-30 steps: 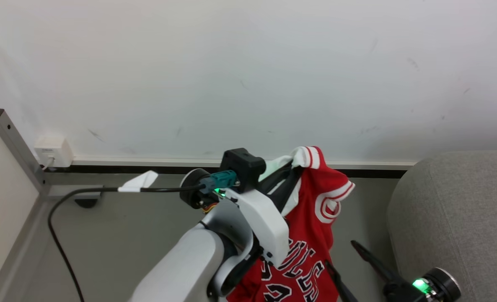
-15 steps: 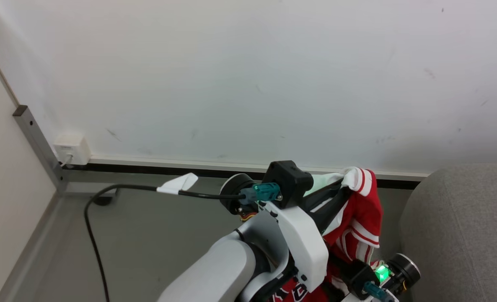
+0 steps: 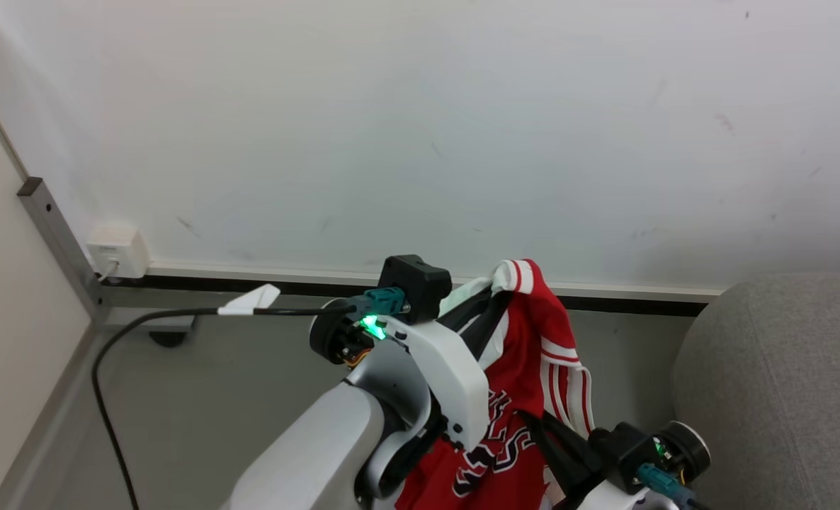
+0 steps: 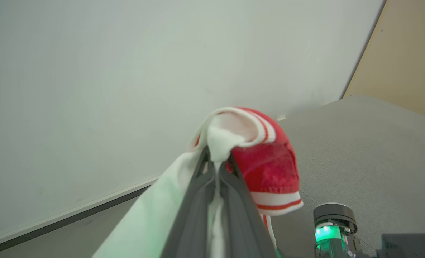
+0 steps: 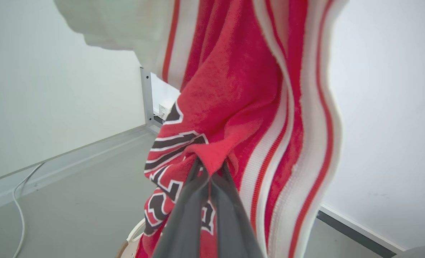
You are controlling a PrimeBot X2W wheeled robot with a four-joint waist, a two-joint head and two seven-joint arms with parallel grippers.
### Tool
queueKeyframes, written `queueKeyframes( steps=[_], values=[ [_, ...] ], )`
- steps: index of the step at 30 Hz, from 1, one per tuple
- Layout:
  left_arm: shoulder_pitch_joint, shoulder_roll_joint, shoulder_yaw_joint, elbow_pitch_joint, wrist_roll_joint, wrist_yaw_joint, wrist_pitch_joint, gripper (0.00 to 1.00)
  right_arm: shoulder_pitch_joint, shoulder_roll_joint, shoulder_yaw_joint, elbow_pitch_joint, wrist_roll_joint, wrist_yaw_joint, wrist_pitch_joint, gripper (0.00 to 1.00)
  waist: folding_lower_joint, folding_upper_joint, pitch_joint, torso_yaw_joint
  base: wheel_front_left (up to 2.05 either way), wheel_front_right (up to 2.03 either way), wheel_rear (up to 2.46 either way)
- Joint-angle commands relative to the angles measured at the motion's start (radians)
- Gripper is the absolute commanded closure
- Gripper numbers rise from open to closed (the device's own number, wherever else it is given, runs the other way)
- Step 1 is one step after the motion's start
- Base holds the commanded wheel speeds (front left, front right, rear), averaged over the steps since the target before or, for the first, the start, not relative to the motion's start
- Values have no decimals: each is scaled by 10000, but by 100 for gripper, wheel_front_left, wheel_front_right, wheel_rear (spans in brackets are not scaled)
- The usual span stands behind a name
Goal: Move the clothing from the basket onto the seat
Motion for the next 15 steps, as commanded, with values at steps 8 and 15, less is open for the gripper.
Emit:
queueKeyframes(
  steps=[8,15],
  values=[
    [151,76,280,977,-10,198,-849,0,378,-670,-185,-1580,1482,-21,-1,100,0,0,174,-339,0,0,0],
    [544,157,167,1738,210,122,-1854,0,315,-1119,-695,-2288,2268,-21,-1,100,0,0,223,-478,0,0,0]
  ],
)
